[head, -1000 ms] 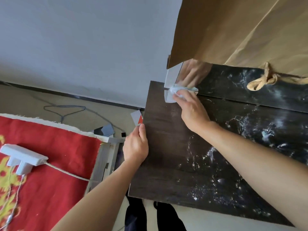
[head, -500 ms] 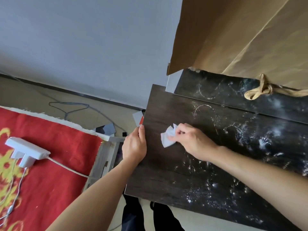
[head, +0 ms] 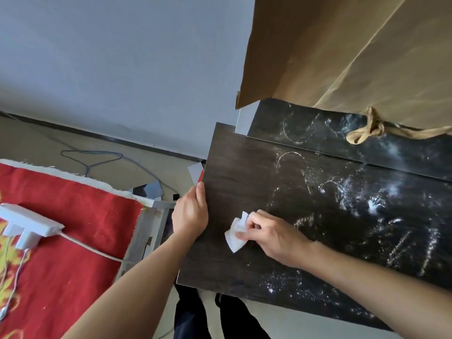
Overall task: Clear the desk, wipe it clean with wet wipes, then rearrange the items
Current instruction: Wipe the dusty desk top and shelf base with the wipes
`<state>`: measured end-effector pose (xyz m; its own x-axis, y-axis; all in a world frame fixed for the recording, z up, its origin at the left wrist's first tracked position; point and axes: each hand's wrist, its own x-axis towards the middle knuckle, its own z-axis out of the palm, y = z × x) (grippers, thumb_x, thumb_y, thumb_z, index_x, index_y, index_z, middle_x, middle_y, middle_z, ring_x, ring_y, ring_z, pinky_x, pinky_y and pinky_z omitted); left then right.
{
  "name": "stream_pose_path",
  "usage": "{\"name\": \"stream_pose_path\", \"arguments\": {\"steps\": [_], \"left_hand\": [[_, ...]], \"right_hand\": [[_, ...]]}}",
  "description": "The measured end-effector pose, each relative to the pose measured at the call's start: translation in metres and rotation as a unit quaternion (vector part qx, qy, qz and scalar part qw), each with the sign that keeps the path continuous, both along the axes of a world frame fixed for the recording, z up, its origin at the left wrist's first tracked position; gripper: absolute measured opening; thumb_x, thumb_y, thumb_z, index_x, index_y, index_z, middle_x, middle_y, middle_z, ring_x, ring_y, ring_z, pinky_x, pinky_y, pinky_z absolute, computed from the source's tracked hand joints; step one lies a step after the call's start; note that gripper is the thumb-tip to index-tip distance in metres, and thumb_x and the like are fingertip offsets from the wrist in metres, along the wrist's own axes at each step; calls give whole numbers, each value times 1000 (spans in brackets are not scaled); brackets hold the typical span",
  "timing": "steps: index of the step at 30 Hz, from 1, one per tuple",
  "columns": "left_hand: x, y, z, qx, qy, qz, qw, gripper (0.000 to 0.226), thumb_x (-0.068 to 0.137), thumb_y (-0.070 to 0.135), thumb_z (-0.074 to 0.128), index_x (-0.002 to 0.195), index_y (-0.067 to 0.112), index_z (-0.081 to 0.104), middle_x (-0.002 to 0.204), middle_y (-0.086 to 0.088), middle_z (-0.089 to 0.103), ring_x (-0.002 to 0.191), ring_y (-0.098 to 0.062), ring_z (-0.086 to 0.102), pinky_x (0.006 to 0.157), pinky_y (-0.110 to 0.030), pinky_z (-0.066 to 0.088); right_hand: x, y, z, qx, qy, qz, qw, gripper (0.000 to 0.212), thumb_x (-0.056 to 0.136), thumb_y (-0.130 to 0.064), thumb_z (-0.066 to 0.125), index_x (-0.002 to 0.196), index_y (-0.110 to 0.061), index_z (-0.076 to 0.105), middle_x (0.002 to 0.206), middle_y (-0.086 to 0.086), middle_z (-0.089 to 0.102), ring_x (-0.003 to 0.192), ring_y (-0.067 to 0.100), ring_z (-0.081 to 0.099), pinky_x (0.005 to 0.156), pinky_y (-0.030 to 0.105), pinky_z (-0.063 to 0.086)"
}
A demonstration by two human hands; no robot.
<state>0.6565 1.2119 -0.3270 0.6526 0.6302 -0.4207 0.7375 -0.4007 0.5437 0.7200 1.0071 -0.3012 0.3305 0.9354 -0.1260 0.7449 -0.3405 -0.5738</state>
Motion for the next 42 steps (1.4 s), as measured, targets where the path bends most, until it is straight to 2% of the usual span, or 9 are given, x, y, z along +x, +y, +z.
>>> {"name": "stream_pose_path", "arguments": {"steps": [5, 9, 13, 16, 24, 31, 33, 38, 42], "left_hand": [[0, 1, -7, 3, 0, 10, 1000, 55, 99, 50, 15, 92, 17, 58, 94, -10, 65, 91, -33, 57, 72, -38, 40], [0, 0, -8, 8, -2, 12, 1000, 55, 98, 51, 14, 89, 19, 57, 92, -10, 65, 92, -33, 57, 72, -37, 39], [-1, 1, -8, -3, -4, 14, 1000, 56, 99, 51, 15, 96, 17, 60, 97, -12, 66, 94, -33, 57, 73, -37, 39], [0, -1, -7, -1, -8, 13, 1000, 57, 99, 50, 15, 96, 17, 61, 98, -12, 66, 93, -32, 57, 73, -36, 39], [0, -2, -6, 13, -5, 20, 1000, 59, 99, 51, 15, 110, 18, 63, 103, -13, 66, 96, -33, 58, 81, -41, 43], [0, -3, -4, 13, 3, 19, 1000, 60, 99, 50, 15, 108, 16, 63, 103, -16, 66, 97, -34, 57, 79, -40, 42], [0, -3, -4, 14, 2, 19, 1000, 60, 99, 50, 15, 105, 15, 63, 100, -15, 66, 94, -32, 57, 77, -38, 41], [-1, -2, -7, 26, 2, 23, 999, 60, 99, 51, 16, 98, 15, 63, 93, -11, 65, 82, -24, 51, 75, -38, 41], [-2, -3, -8, 52, 10, 11, 999, 54, 98, 51, 16, 95, 16, 57, 93, -12, 65, 88, -33, 56, 73, -39, 40]], "right_hand": [[89, 48, -9, 3, -139, -121, 983, 43, 75, 15, 55, 105, -12, 69, 100, 12, 57, 91, 33, 54, 60, 40, 52], [109, 50, -16, -13, -160, -181, 970, 52, 75, 18, 54, 117, -11, 64, 124, 12, 55, 113, 35, 50, 70, 41, 53], [112, -38, -14, -43, -198, -300, 932, 43, 80, 11, 54, 115, -12, 66, 121, 12, 57, 112, 36, 50, 85, 41, 51], [129, -70, -7, -115, -210, -338, 910, 34, 84, 6, 56, 113, -9, 65, 112, 14, 58, 107, 37, 49, 79, 43, 50], [110, 34, -18, 5, -95, -451, 887, 20, 84, -4, 58, 98, -6, 72, 95, 15, 58, 88, 33, 55, 71, 36, 45], [6, -21, -1, 12, 3, -142, 990, 14, 84, -10, 67, 97, -12, 72, 82, 2, 51, 76, 16, 48, 61, 29, 41], [32, -15, 0, -12, -17, -159, 987, 12, 87, -11, 63, 93, -18, 70, 87, 5, 53, 78, 20, 50, 64, 28, 40], [95, 33, -17, -22, -114, -412, 904, 25, 81, -4, 52, 98, -12, 69, 93, 14, 52, 86, 28, 51, 68, 30, 37], [-1, 21, -13, 35, -53, -190, 980, 26, 82, -3, 56, 100, -17, 69, 85, 6, 50, 80, 24, 47, 62, 29, 39]]}}
